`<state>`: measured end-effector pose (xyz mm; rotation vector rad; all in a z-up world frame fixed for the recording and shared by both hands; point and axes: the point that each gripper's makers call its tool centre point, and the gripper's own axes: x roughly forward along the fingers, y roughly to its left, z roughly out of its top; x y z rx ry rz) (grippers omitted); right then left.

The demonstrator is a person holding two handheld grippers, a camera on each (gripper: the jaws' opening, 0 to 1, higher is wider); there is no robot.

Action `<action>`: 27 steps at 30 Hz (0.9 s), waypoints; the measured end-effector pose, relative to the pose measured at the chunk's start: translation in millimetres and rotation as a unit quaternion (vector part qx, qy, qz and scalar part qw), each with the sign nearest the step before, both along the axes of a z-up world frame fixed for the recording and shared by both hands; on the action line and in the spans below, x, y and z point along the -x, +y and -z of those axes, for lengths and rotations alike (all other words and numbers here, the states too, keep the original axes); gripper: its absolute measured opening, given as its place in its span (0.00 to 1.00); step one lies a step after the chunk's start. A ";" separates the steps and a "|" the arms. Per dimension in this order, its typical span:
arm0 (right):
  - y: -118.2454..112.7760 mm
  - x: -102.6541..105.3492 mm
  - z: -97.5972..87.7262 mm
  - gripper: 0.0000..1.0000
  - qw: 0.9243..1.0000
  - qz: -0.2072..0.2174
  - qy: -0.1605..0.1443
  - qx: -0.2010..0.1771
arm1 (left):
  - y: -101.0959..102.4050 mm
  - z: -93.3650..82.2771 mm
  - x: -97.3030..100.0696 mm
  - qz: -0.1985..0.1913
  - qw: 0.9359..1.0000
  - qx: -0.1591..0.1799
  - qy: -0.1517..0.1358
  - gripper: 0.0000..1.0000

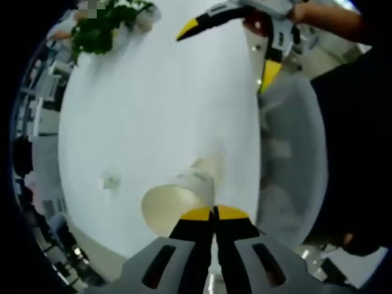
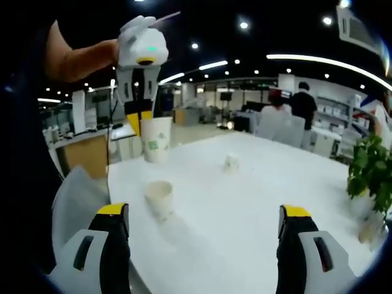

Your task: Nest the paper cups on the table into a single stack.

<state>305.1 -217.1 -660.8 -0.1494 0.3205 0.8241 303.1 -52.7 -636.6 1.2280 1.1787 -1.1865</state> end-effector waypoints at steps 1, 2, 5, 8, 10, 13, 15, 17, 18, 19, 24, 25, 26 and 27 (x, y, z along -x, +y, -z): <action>-0.1 0.2 0.6 1.00 1.000 0.000 0.001 0.000 | 0.4 3.2 1.1 0.000 1.000 -0.002 0.002 0.00; 0.0 0.6 1.5 1.00 1.000 -0.001 0.003 0.000 | 0.7 8.2 2.2 0.000 1.000 -0.004 0.005 0.00; 0.9 1.1 0.6 1.00 1.000 0.000 0.004 -0.007 | 3.5 19.0 2.6 0.001 1.000 -0.010 0.003 0.00; 2.0 1.1 0.4 1.00 1.000 0.001 0.013 -0.017 | 3.6 25.8 4.2 0.000 1.000 -0.010 0.005 0.00; 3.1 1.5 0.5 1.00 1.000 0.000 0.019 -0.024 | 2.6 29.8 5.0 -0.002 1.000 -0.009 0.007 0.00; 2.7 1.4 2.2 1.00 0.999 0.000 0.024 -0.025 | 2.7 36.0 5.0 -0.002 1.000 -0.012 0.006 0.00; 3.1 1.9 3.0 1.00 0.999 -0.002 0.028 -0.025 | 2.9 39.6 4.0 -0.005 1.000 -0.013 0.005 0.00; 2.8 1.9 4.5 1.00 0.999 -0.002 0.029 -0.024 | 4.2 44.3 3.5 -0.005 1.000 -0.016 0.007 0.00; 2.3 1.7 6.2 1.00 0.999 -0.002 0.028 -0.022 | 4.3 46.6 3.2 -0.005 1.000 -0.016 0.008 0.00; 1.5 1.8 9.4 1.00 0.999 -0.001 0.029 -0.017 | 4.3 50.0 2.0 -0.007 1.000 -0.017 0.006 0.00; -0.5 0.2 14.8 1.00 1.000 0.003 0.005 -0.016 | 4.1 64.8 -3.6 -0.011 1.000 -0.021 -0.006 0.00; -1.4 -1.0 17.4 1.00 1.000 0.005 0.007 -0.013 | 4.9 67.0 -3.4 -0.012 1.000 -0.023 -0.004 0.00; -2.3 -1.6 19.2 1.00 1.000 0.008 0.010 -0.012 | 5.4 69.4 -3.6 -0.011 1.000 -0.024 -0.004 0.00; -2.6 -1.6 19.7 1.00 1.000 0.009 0.011 -0.013 | 5.4 70.4 -3.2 -0.013 1.000 -0.025 -0.002 0.00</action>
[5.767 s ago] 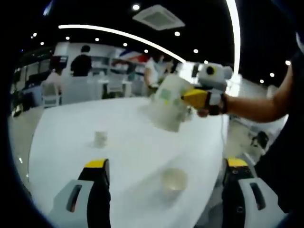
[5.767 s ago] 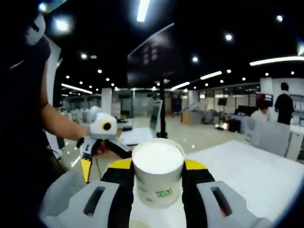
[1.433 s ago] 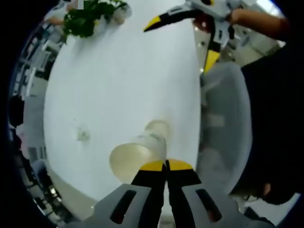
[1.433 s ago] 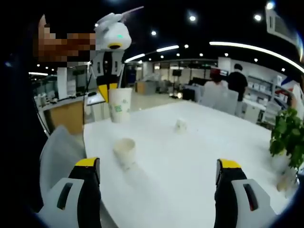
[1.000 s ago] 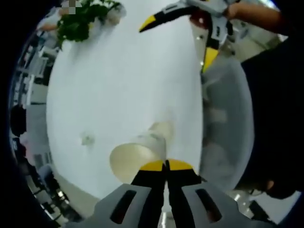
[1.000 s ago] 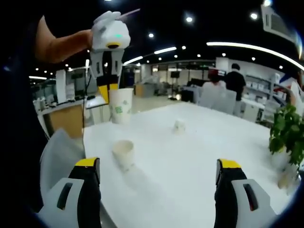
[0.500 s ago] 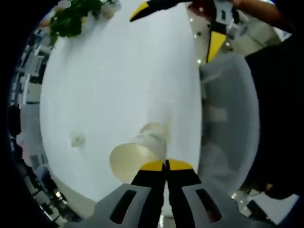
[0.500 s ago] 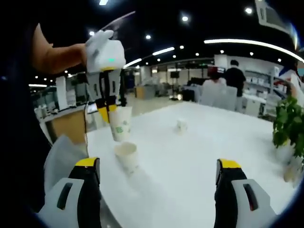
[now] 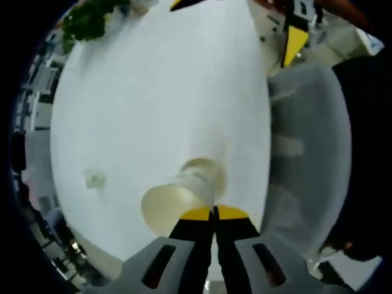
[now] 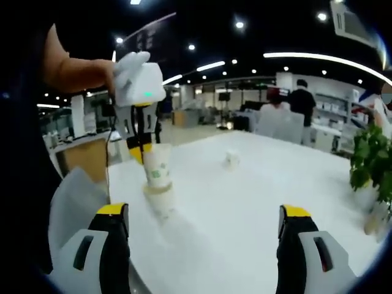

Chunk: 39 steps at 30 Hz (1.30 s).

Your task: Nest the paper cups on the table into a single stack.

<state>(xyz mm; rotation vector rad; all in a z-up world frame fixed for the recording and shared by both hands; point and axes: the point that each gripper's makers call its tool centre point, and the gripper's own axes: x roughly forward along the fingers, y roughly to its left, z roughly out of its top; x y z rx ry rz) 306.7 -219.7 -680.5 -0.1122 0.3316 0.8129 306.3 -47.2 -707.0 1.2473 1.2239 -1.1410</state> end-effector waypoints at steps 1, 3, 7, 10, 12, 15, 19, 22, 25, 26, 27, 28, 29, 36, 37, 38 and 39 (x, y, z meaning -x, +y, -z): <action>-0.5 0.3 0.7 1.00 1.000 0.001 0.001 -0.001 | -0.3 0.8 0.9 -0.001 1.000 0.000 0.001 0.00; -1.7 0.4 2.3 1.00 1.000 0.002 0.002 0.000 | 0.0 2.1 2.0 -0.003 1.000 -0.001 0.004 0.00; -3.1 1.9 5.5 1.00 1.000 0.003 0.009 -0.001 | -0.6 6.4 4.0 -0.006 1.000 0.000 0.008 0.00; -2.6 2.4 5.8 1.00 1.000 0.004 0.012 -0.004 | -1.6 10.3 6.6 -0.009 1.000 0.000 0.014 0.00; -2.2 2.4 6.4 1.00 1.000 0.004 0.012 -0.004 | -2.0 14.2 8.0 -0.013 1.000 -0.001 0.020 0.00; -1.1 2.3 6.3 1.00 1.000 0.003 0.014 -0.005 | -2.1 20.2 7.0 -0.014 1.000 -0.001 0.018 0.00; -1.3 1.9 5.9 1.00 1.000 0.005 0.014 -0.007 | -3.0 27.7 8.0 -0.015 1.000 0.002 0.021 0.00; -1.6 2.7 7.3 1.00 1.000 0.006 0.017 -0.007 | -5.9 32.7 10.0 -0.014 0.999 0.012 0.028 0.00; -1.7 3.6 7.7 1.00 1.000 0.008 0.018 -0.011 | -5.3 38.4 9.9 -0.005 1.000 0.013 0.027 0.00; -1.6 4.0 7.8 1.00 1.000 0.009 0.019 -0.011 | -5.5 40.9 8.8 -0.007 1.000 0.014 0.025 0.00; -1.6 4.1 8.0 1.00 1.000 0.009 0.019 -0.011 | -5.7 42.6 9.4 -0.008 0.999 0.016 0.028 0.00; -1.5 4.5 8.0 1.00 1.000 0.009 0.019 -0.011 | -6.4 45.6 9.9 -0.010 0.999 0.019 0.031 0.00; -1.4 4.8 8.2 1.00 1.000 0.009 0.020 -0.010 | -7.0 47.6 9.9 -0.010 0.999 0.023 0.032 0.00; -0.6 6.2 9.6 1.00 1.000 0.009 0.023 -0.011 | -6.9 60.4 10.9 -0.015 0.999 0.027 0.032 0.00; -0.4 6.4 10.1 1.00 1.000 0.008 0.023 -0.010 | -6.8 63.2 11.1 -0.016 0.999 0.029 0.031 0.00; 0.1 6.7 10.1 1.00 1.000 0.008 0.023 -0.009 | -6.8 64.9 9.7 -0.015 0.999 0.030 0.026 0.00; 0.6 6.8 9.8 1.00 1.000 0.008 0.023 -0.008 | -7.2 65.6 9.4 -0.014 0.999 0.031 0.024 0.00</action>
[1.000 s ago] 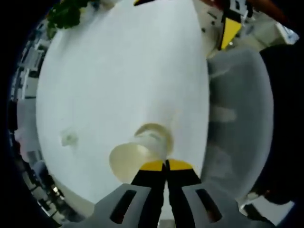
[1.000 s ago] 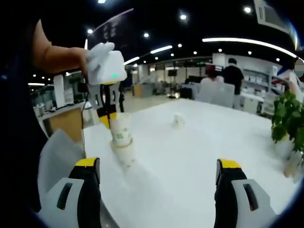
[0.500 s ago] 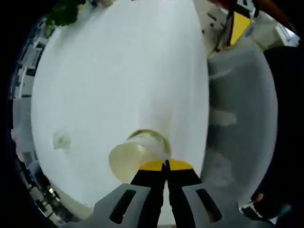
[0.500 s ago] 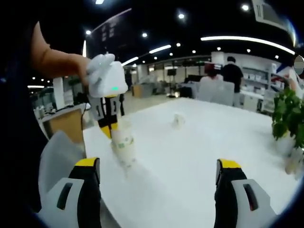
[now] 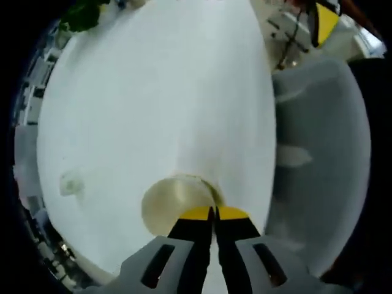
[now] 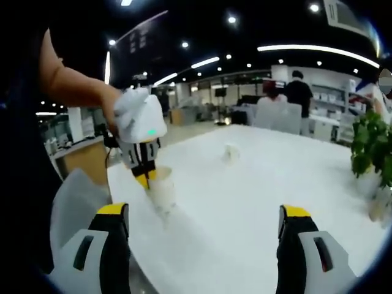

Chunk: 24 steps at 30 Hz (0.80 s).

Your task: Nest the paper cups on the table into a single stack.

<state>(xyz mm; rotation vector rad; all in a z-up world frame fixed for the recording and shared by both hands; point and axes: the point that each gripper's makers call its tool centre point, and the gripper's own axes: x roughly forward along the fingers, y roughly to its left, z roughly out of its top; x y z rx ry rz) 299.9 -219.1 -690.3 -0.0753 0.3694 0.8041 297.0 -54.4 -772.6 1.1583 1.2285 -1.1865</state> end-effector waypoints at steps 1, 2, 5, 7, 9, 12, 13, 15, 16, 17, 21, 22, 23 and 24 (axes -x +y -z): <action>0.2 0.0 -0.3 1.00 1.000 -0.001 0.000 0.000 | -1.2 -0.2 -0.5 0.002 1.000 0.004 -0.003 0.00; 0.6 0.0 -0.8 1.00 1.000 -0.001 0.000 -0.001 | -1.5 -1.2 -1.3 0.008 1.000 0.006 -0.009 0.01; 2.3 0.3 -1.4 1.00 1.000 -0.003 0.000 -0.001 | -2.3 -3.7 -4.2 0.009 1.000 0.015 -0.016 0.10; 3.2 0.2 -1.0 1.00 1.000 -0.004 0.001 0.000 | -4.7 -7.3 -6.4 0.007 0.999 0.031 -0.019 0.18; 3.9 0.0 -1.0 1.00 1.000 -0.004 0.001 -0.001 | -8.3 -7.9 -6.1 0.008 0.999 0.050 -0.018 0.26; 4.8 -0.5 -0.7 1.00 1.000 -0.003 0.002 -0.002 | -6.8 -5.9 -4.0 0.008 0.998 0.058 -0.011 0.31; 4.9 -0.8 -0.6 1.00 1.000 -0.004 0.002 -0.002 | -6.7 -5.8 -4.6 0.010 0.998 0.060 -0.012 0.33; 5.5 -1.0 -0.5 1.00 1.000 -0.005 0.002 -0.001 | -8.2 -6.1 -5.2 0.006 0.998 0.066 -0.014 0.33; 5.8 -1.2 -0.8 1.00 1.000 -0.005 0.002 -0.001 | -7.9 -6.3 -5.0 0.008 0.998 0.064 -0.015 0.33; 6.0 -1.5 -1.3 1.00 1.000 -0.004 0.001 -0.001 | -7.1 -7.1 -6.3 0.013 0.998 0.063 -0.019 0.34; 4.8 -3.3 -1.5 1.00 1.000 -0.001 0.000 -0.003 | -6.0 -11.8 -10.5 0.015 0.997 0.064 -0.030 0.36; 4.6 -3.3 -1.2 1.00 1.000 -0.001 0.000 -0.003 | -6.1 -12.4 -11.6 0.014 0.997 0.065 -0.033 0.37; 4.4 -3.1 -0.4 1.00 1.000 -0.001 0.001 -0.003 | -6.5 -12.9 -14.1 0.013 0.997 0.067 -0.038 0.37; 4.4 -2.9 0.0 1.00 1.000 0.000 0.002 -0.003 | -7.0 -13.1 -15.8 0.012 0.997 0.069 -0.041 0.37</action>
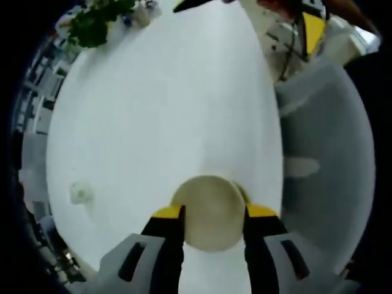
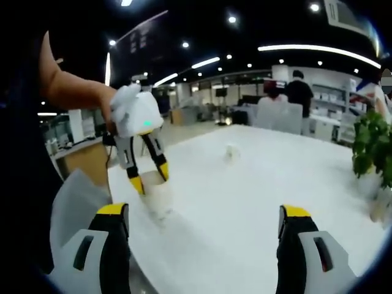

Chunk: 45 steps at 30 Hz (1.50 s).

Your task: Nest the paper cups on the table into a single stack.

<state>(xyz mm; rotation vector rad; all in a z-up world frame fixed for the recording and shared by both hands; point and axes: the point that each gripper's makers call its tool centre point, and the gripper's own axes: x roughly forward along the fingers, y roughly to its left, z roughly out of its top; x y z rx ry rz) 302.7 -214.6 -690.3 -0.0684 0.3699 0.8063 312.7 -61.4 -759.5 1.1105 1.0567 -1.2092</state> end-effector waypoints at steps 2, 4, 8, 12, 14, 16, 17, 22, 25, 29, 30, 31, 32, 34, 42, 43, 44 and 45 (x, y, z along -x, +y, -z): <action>0.2 0.4 -0.1 1.00 1.000 0.001 0.000 0.000 | 0.7 -0.9 -1.8 0.006 1.000 -0.002 -0.006 0.37; 0.7 0.6 -0.1 1.00 1.000 0.001 0.001 -0.002 | 0.5 -2.3 -3.7 0.004 1.000 -0.001 -0.013 0.38; 2.9 1.0 0.5 1.00 1.000 0.000 0.001 -0.002 | 0.5 -6.2 -8.3 0.012 1.000 0.002 -0.027 0.39; 4.0 1.1 0.3 1.00 1.000 -0.002 0.000 -0.004 | 2.3 -7.9 -12.2 0.026 0.999 -0.004 -0.042 0.39; 4.4 1.1 0.0 1.00 1.000 -0.002 0.000 -0.004 | 0.9 -8.5 -9.9 0.016 0.999 0.004 -0.034 0.46; 4.6 1.5 0.3 1.00 1.000 -0.003 0.000 -0.002 | 1.2 -7.7 -9.0 0.016 0.999 0.005 -0.030 0.50; 4.7 1.8 0.4 1.00 1.000 -0.003 0.001 -0.003 | 1.3 -7.7 -9.9 0.016 0.999 0.004 -0.033 0.49; 4.7 2.4 -0.5 1.00 1.000 -0.003 0.000 -0.005 | 2.7 -10.4 -9.6 0.011 0.999 0.006 -0.030 0.50; 3.8 2.8 0.1 1.00 1.000 -0.003 0.000 -0.004 | 0.7 -11.1 -8.4 -0.007 1.000 0.022 -0.020 0.54; 2.0 1.4 -1.6 1.00 1.000 0.003 -0.001 -0.008 | -5.3 -14.6 -10.1 -0.053 0.996 0.074 -0.003 0.57; 1.5 0.3 -3.5 1.00 1.000 0.005 -0.003 -0.010 | -7.2 -17.0 -9.8 -0.071 0.993 0.096 0.006 0.59; 1.2 -0.5 -5.3 1.00 1.000 0.006 -0.005 -0.012 | -9.3 -18.8 -9.7 -0.083 0.990 0.113 0.012 0.63; 0.3 -1.8 -7.6 1.00 1.000 0.008 -0.007 -0.012 | -11.4 -22.2 -11.5 -0.102 0.985 0.138 0.017 0.69; -2.2 -4.4 -11.2 1.00 1.000 0.012 -0.010 -0.014 | -11.2 -30.3 -15.8 -0.130 0.976 0.176 0.017 0.75; -8.3 -13.0 -22.7 1.00 0.999 0.023 -0.014 -0.020 | 13.1 -51.9 -34.6 -0.188 0.945 0.268 0.000 0.85; -8.3 -14.6 -24.7 1.00 0.999 0.024 -0.017 -0.016 | 18.6 -55.3 -39.5 -0.192 0.941 0.280 -0.012 0.85; -8.7 -15.7 -25.9 1.00 0.999 0.024 -0.017 -0.015 | 22.7 -58.1 -42.3 -0.196 0.937 0.288 -0.020 0.86; -9.1 -17.9 -27.8 1.00 0.999 0.025 -0.017 -0.015 | 28.3 -60.6 -43.6 -0.205 0.932 0.297 -0.022 0.87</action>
